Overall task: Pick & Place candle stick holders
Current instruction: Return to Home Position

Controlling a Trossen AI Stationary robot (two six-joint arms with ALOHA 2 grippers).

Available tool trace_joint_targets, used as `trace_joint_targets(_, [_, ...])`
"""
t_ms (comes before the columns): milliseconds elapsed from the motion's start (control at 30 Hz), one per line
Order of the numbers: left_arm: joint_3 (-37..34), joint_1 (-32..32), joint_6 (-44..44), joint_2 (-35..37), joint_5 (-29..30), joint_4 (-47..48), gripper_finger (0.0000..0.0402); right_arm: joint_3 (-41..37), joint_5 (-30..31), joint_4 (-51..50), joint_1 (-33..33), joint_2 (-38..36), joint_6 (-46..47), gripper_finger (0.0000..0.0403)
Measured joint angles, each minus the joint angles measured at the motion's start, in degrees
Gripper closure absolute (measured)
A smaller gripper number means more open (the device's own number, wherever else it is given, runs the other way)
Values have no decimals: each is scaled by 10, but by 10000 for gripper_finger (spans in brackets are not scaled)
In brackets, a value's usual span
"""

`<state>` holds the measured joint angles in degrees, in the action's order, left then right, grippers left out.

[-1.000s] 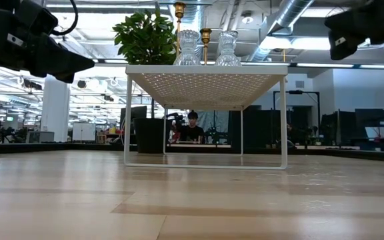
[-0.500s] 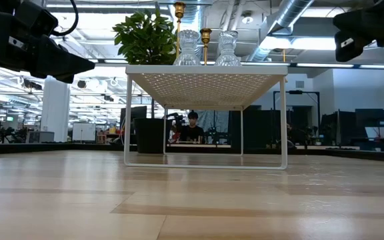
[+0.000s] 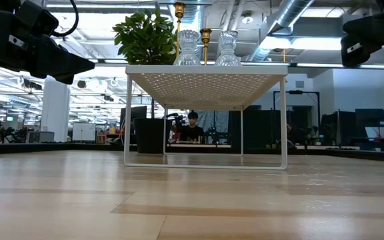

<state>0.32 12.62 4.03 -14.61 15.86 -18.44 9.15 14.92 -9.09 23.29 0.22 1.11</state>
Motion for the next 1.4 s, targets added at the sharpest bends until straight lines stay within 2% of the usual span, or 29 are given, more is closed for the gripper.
trace_joint_targets(300, [0,0,0,0,0,0,397,-2,-1,-8,2,-1,0,403])
trace_joint_targets(533, [0,0,2,-1,0,8,397,-76,-3,104,0,8,-22,403])
trace_joint_targets(833, [0,0,-5,-2,0,77,396,-79,-1,98,-1,10,-45,403])
trace_joint_targets(1400, [0,0,-14,-12,7,73,390,-79,-1,98,-1,10,-26,403])
